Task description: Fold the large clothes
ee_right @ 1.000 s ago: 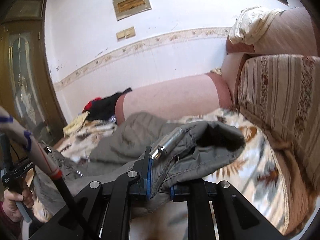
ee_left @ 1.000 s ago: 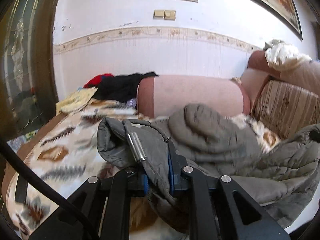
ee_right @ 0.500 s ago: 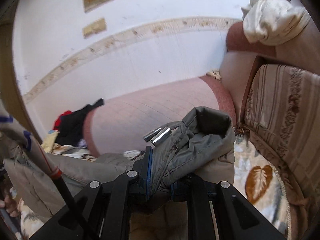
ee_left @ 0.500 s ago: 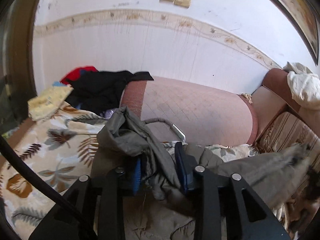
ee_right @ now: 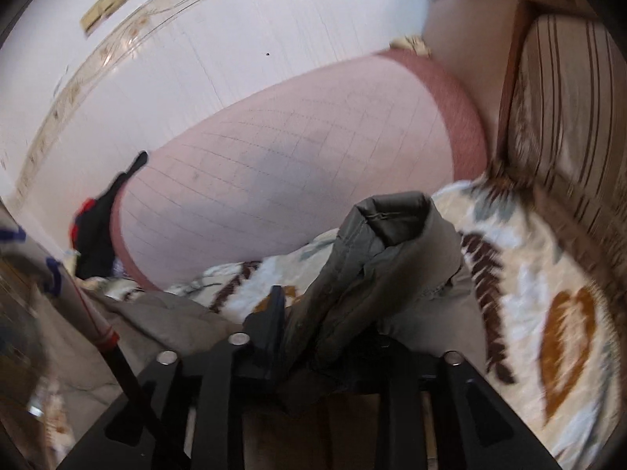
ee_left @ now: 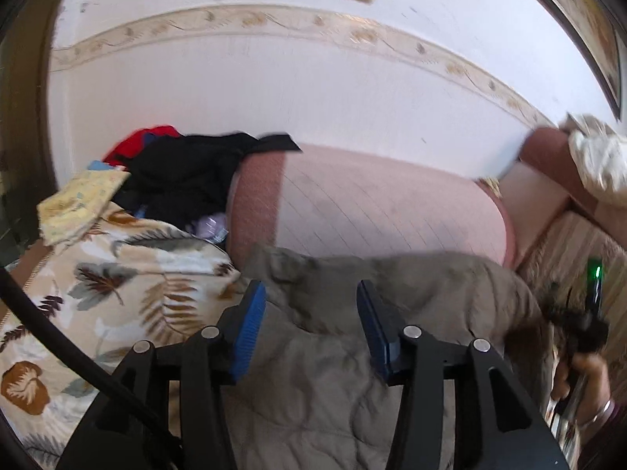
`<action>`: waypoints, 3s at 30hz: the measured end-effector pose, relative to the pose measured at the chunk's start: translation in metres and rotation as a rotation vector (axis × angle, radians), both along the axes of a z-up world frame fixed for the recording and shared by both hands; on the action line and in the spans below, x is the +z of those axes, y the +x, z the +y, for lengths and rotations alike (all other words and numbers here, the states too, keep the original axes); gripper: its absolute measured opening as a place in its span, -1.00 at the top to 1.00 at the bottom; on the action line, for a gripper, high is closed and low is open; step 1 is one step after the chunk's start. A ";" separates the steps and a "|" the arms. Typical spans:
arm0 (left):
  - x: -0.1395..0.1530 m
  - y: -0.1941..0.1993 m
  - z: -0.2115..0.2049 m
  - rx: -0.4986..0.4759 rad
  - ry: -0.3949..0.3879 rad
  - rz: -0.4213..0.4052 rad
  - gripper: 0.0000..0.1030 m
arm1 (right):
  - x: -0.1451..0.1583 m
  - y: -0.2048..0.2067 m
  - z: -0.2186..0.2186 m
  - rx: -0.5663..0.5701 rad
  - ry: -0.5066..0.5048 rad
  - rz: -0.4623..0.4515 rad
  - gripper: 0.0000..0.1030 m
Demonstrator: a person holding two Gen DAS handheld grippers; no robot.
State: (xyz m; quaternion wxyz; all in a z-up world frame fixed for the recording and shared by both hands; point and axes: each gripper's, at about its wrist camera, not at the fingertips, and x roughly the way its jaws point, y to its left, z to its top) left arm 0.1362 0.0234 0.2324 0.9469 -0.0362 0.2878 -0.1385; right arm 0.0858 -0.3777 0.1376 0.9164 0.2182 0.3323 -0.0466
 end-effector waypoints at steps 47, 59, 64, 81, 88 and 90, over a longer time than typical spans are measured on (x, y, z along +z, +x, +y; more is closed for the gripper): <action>-0.130 -0.107 -0.006 0.168 0.132 0.101 0.01 | -0.048 -0.162 0.120 0.025 -0.232 0.006 -0.07; -0.163 -0.083 -0.004 0.162 0.158 0.159 0.01 | -0.090 -0.134 0.111 0.052 -0.227 0.098 -0.07; -0.166 -0.079 -0.004 0.162 0.161 0.165 0.00 | -0.096 -0.131 0.108 0.058 -0.211 0.106 -0.07; -0.167 -0.078 -0.006 0.160 0.167 0.169 -0.01 | -0.094 -0.135 0.102 0.079 -0.179 0.102 -0.07; -0.167 -0.077 -0.005 0.160 0.164 0.171 -0.02 | -0.072 -0.148 0.095 0.066 -0.172 0.034 -0.07; -0.168 -0.077 -0.006 0.161 0.165 0.170 -0.02 | -0.064 -0.153 0.086 0.027 -0.177 0.002 -0.07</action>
